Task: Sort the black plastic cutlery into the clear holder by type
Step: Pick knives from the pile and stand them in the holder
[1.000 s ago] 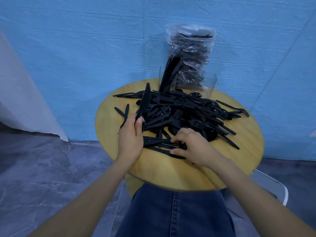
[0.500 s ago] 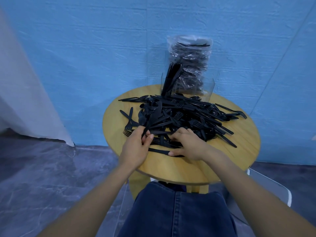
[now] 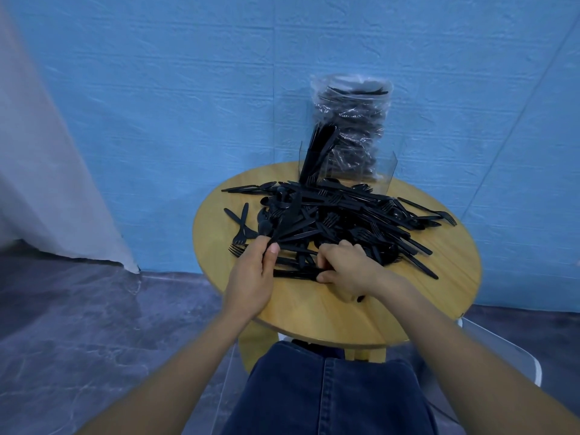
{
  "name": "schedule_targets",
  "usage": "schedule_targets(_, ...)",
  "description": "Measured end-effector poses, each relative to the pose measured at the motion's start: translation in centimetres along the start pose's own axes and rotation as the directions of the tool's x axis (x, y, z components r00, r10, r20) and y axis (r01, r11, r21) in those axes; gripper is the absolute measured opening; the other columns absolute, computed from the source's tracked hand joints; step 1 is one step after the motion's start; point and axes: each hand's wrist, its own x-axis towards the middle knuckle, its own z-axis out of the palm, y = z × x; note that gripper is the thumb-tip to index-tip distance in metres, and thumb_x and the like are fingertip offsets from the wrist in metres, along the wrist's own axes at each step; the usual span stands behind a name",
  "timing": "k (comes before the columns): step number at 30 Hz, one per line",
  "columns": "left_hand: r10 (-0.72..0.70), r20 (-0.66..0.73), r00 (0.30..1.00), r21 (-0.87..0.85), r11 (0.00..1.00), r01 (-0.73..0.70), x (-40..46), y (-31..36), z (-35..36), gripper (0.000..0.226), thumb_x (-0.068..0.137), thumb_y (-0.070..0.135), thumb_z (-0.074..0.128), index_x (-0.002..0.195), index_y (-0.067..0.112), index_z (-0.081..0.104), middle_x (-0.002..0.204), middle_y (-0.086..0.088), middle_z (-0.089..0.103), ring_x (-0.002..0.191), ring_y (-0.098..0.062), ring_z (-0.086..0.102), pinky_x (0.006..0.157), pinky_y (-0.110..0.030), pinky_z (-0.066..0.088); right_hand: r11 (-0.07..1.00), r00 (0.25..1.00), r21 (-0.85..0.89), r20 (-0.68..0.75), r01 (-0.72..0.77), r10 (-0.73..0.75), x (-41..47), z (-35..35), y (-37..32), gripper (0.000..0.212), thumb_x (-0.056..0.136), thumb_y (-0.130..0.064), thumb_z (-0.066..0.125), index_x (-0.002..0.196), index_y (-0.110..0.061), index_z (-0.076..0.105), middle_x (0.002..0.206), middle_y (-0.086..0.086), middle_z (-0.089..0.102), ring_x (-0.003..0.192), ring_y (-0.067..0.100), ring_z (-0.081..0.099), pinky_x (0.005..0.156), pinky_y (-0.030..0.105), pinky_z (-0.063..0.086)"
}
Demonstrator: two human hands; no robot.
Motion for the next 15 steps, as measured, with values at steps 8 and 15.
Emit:
schedule_targets(8,-0.086,-0.134,0.987,-0.13,0.989,0.068,2.6,1.9,-1.3,0.024,0.1,0.027,0.037,0.091,0.016,0.055,0.072,0.01,0.053,0.063,0.001,0.049,0.055,-0.01,0.036,0.908,0.972,0.42,-0.216,0.004,0.096,-0.9,-1.6,2.2,0.008,0.09,-0.015,0.062,0.09,-0.019,0.054,0.082,-0.007,0.054,0.074,0.008,0.048,0.066,0.016,0.038)
schedule_targets(15,-0.154,-0.071,0.986,-0.153,0.978,0.142,5.1,2.5,0.2,0.022,0.101,0.023,0.037,0.094,0.014,0.056,0.071,0.01,0.048,0.06,-0.004,0.043,0.054,-0.014,0.034,0.683,0.908,0.73,-0.3,0.022,0.291,-0.2,-2.7,3.7,0.01,0.089,-0.014,0.064,0.086,-0.018,0.056,0.079,0.001,0.058,0.071,0.01,0.051,0.065,0.018,0.041)
